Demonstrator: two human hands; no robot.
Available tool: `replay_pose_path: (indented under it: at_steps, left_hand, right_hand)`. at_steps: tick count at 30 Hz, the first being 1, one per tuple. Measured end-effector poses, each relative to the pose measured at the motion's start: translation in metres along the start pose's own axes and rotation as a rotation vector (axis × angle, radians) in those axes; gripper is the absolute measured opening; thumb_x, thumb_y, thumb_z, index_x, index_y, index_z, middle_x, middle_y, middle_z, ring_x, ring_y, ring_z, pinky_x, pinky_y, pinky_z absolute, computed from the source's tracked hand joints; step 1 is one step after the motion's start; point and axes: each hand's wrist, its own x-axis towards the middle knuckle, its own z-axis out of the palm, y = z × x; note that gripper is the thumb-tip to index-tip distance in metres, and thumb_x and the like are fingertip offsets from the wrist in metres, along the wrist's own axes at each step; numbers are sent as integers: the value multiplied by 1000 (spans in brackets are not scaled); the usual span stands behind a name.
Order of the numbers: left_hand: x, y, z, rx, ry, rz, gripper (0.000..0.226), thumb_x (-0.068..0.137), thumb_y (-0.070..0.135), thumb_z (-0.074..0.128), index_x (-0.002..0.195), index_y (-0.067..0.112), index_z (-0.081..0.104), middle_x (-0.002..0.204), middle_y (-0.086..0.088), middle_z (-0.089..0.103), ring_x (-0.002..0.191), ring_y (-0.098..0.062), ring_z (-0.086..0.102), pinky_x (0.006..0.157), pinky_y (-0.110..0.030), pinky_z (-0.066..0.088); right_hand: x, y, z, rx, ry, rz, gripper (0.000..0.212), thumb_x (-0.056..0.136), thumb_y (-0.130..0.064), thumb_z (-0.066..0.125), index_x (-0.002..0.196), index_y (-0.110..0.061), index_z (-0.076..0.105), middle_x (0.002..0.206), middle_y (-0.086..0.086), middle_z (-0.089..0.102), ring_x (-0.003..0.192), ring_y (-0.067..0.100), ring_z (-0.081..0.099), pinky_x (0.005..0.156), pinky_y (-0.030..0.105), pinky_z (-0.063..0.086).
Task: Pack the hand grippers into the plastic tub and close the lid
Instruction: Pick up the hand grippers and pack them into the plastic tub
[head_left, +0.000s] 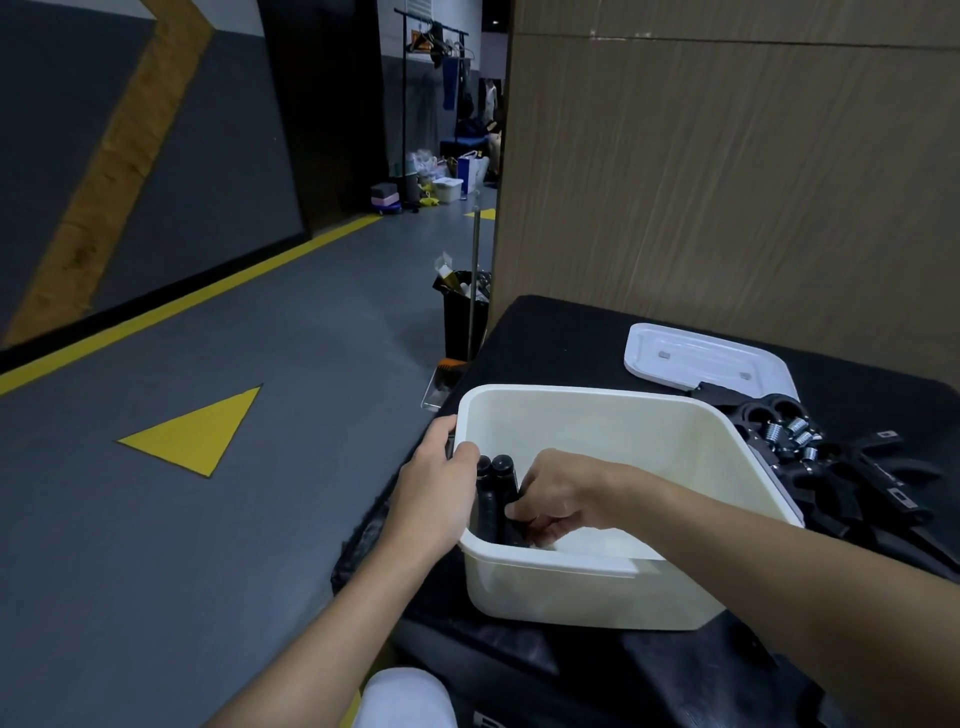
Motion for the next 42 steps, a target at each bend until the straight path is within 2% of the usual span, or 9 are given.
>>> replay_pose_path:
  at_steps: [12, 17, 20, 24, 27, 30, 33, 37, 42]
  left_hand:
    - [0, -1, 1, -4, 6, 23, 35, 94, 22, 43, 123, 38, 55, 91, 7, 67, 78, -10, 59, 73, -29, 48]
    - [8, 0, -5, 66, -50, 29, 24, 92, 25, 45, 112, 34, 53, 96, 4, 65, 81, -9, 59, 70, -30, 45]
    - [33, 6, -8, 297, -61, 86, 22, 85, 35, 50, 106, 27, 49, 117, 0, 54, 88, -14, 56, 71, -34, 41]
    - [65, 25, 4, 610, -156, 364, 50, 94, 25, 45, 143, 18, 36, 148, 0, 34, 124, -23, 44, 99, -44, 44]
    - [76, 27, 12, 681, -230, 403, 10, 94, 9, 36, 93, 16, 43, 101, -6, 49, 92, -24, 45, 78, -36, 39]
    - [75, 25, 0, 702, -170, 382, 16, 93, 3, 34, 81, 9, 43, 89, -4, 52, 84, -25, 49, 72, -35, 42]
    - [67, 24, -25, 751, -40, 291, 23, 91, 12, 32, 83, 10, 54, 81, -8, 62, 70, -29, 58, 61, -36, 49]
    - [53, 22, -41, 754, -3, 217, 18, 88, 15, 35, 74, 9, 44, 70, -7, 56, 58, -25, 44, 50, -31, 32]
    - [42, 23, -19, 687, -69, 198, 26, 92, 26, 35, 86, 8, 53, 71, -3, 56, 57, -21, 42, 50, -30, 32]
  right_hand:
    - [-10, 7, -16, -71, -63, 16, 27, 98, -20, 52, 118, -5, 61, 107, 9, 65, 81, 26, 65, 78, 35, 55]
    - [-33, 8, -15, -366, -2, -78, 34, 97, -28, 50, 120, -7, 63, 118, 12, 66, 90, 24, 71, 81, 32, 54]
    - [-81, 15, -26, -317, -22, -294, 31, 97, -44, 53, 113, -21, 66, 110, -1, 70, 100, 14, 67, 89, 26, 49]
    - [-127, 38, -34, -468, -133, -463, 26, 95, -41, 59, 113, -24, 67, 104, -6, 70, 96, 10, 63, 91, 29, 51]
    - [-122, 57, -26, -561, 39, -514, 20, 99, -28, 51, 91, -12, 59, 87, 9, 60, 79, 21, 52, 77, 36, 47]
    - [-110, 67, -23, -724, 218, -577, 16, 97, -26, 50, 100, -14, 59, 93, 0, 65, 89, 19, 59, 82, 38, 50]
    - [-105, 65, -36, -836, 343, -584, 20, 97, -22, 51, 112, -21, 64, 103, -11, 68, 103, 15, 60, 95, 33, 42]
    - [-98, 68, -58, -988, 491, -587, 32, 95, -13, 48, 112, -36, 61, 102, -20, 58, 112, 5, 47, 107, 34, 23]
    - [-83, 86, -92, -984, 573, -568, 39, 84, 0, 49, 98, -35, 60, 102, -23, 50, 118, 5, 43, 94, 31, 34]
